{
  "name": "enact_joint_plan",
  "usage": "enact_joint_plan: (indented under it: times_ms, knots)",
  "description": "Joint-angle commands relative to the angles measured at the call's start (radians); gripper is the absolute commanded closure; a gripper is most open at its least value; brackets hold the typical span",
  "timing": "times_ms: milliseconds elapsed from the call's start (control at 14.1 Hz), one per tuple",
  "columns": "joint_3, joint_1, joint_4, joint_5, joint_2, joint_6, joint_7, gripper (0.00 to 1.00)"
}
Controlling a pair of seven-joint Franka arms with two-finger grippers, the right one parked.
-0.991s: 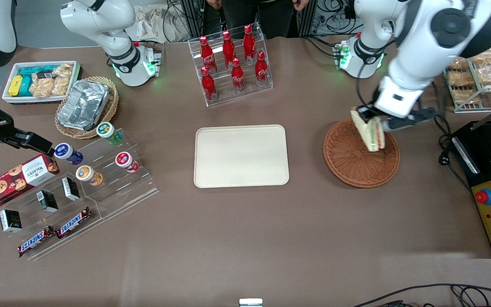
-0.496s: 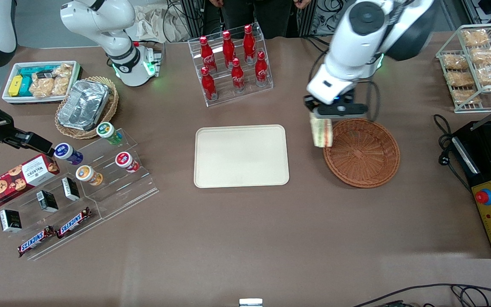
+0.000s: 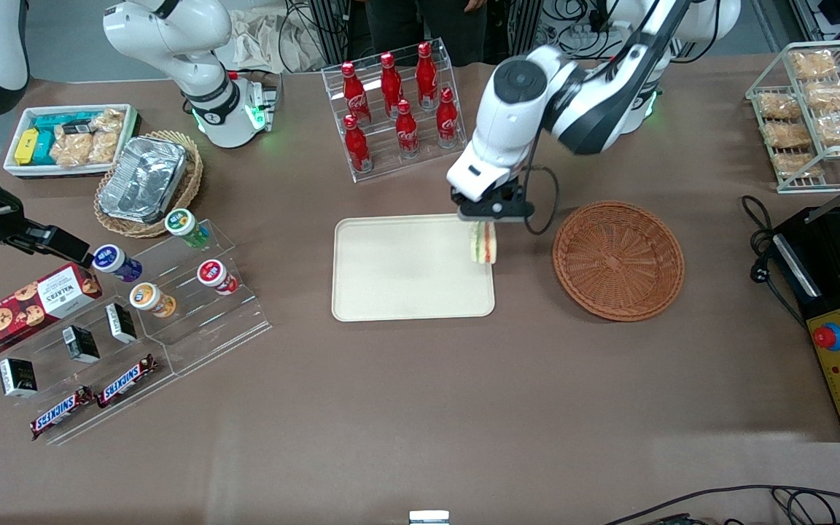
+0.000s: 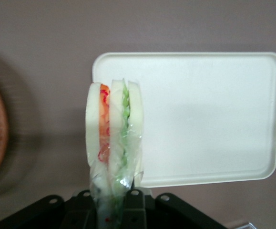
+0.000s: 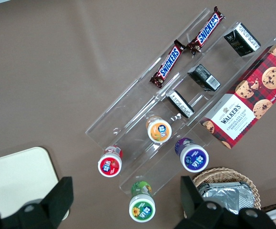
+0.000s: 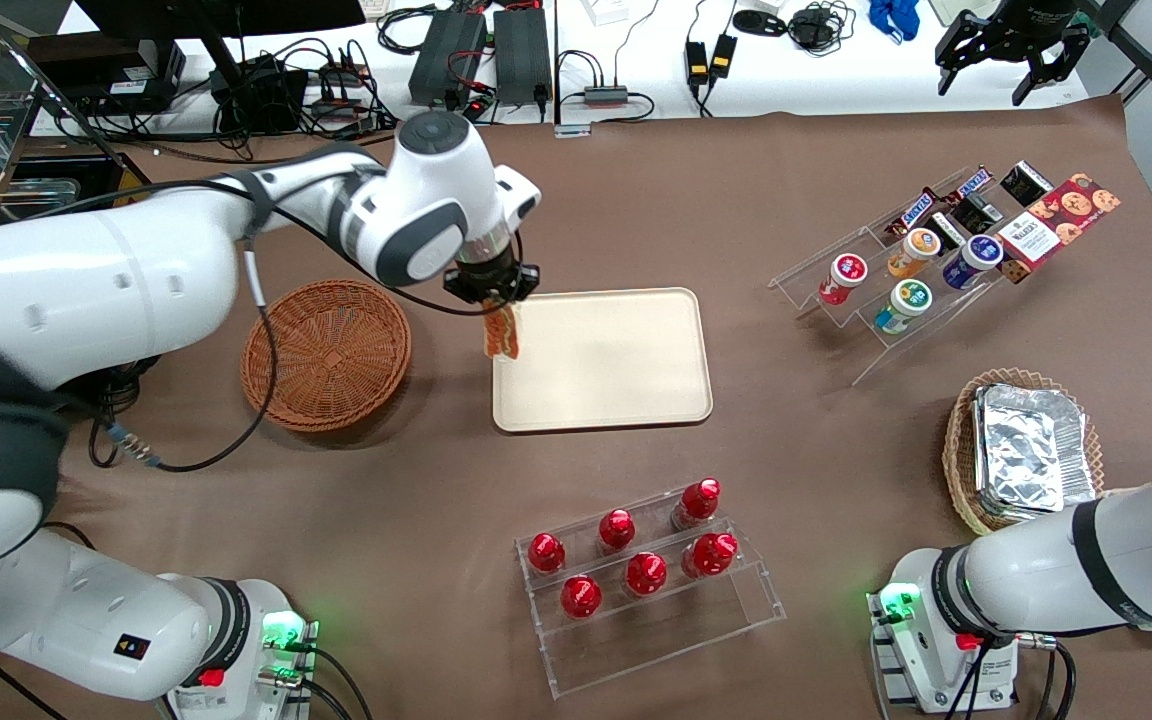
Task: Place sandwich from basket to tray
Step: 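Lower the held sandwich onto the cream tray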
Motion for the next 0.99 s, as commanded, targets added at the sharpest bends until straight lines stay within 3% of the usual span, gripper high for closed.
enact_joint_plan:
  times_ms: [0, 354, 637, 850, 920]
  knots:
    - [0.013, -0.032, 0.024, 0.084, 0.107, 0.074, -0.053, 1.00]
    - [0.016, -0.050, 0.027, 0.124, 0.238, 0.192, -0.075, 1.00]
    - [0.080, -0.104, 0.024, 0.231, 0.299, 0.255, -0.164, 1.00]
    - [0.082, -0.104, 0.019, 0.235, 0.310, 0.258, -0.164, 1.00]
    - [0.083, -0.104, 0.018, 0.236, 0.316, 0.258, -0.162, 0.76]
